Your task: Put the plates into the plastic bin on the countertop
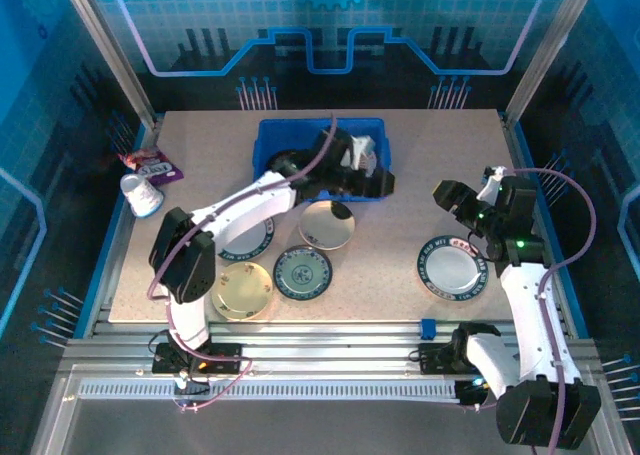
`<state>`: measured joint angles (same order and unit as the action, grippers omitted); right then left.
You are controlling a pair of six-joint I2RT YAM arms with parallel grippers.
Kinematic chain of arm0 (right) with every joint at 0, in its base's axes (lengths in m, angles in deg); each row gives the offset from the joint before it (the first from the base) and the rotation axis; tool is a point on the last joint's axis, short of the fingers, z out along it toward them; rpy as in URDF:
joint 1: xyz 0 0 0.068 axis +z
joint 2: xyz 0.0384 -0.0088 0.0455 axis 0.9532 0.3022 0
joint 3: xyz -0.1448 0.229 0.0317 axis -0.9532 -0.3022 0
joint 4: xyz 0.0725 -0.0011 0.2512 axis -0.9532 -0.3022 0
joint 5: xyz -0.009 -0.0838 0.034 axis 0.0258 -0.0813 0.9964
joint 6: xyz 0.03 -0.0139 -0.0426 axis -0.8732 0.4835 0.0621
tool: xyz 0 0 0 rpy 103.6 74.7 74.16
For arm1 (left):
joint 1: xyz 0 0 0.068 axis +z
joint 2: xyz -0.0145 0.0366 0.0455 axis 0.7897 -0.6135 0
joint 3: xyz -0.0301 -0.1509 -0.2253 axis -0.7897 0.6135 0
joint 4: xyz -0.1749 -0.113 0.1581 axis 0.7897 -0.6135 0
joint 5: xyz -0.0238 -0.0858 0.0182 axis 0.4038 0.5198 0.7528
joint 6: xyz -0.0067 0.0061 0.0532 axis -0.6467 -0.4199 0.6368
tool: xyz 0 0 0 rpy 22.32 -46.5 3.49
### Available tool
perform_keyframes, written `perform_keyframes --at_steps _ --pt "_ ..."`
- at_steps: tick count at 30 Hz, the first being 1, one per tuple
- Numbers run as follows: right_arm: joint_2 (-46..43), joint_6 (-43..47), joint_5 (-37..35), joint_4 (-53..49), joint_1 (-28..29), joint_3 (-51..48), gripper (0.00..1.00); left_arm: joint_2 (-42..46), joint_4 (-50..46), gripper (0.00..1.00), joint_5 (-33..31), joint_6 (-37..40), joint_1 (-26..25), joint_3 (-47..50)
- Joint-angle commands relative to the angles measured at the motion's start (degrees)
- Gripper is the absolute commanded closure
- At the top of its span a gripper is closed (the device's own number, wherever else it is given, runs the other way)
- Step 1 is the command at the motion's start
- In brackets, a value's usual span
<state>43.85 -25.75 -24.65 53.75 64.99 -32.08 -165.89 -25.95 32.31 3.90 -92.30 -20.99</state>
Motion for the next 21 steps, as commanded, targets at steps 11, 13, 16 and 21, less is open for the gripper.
perform_keyframes --at_steps 11,13,16,21 --pt "-1.86 -3.18 5.05 1.84 -4.61 -4.02 0.28 -14.65 0.82 0.46 4.61 0.33 -7.38 -4.89" --pt "-2.10 -3.41 5.29 2.08 -4.99 -4.38 0.28 -16.17 0.10 0.50 5.73 0.54 -7.75 -6.11" --pt "-2.07 -3.51 5.80 2.37 -5.55 -4.60 0.29 -18.59 -1.03 0.52 7.77 0.54 -8.20 -8.41" --pt "-1.55 -4.54 6.94 3.94 -6.28 -5.61 0.29 -23.28 -3.68 0.58 9.06 1.11 -8.37 -12.79"
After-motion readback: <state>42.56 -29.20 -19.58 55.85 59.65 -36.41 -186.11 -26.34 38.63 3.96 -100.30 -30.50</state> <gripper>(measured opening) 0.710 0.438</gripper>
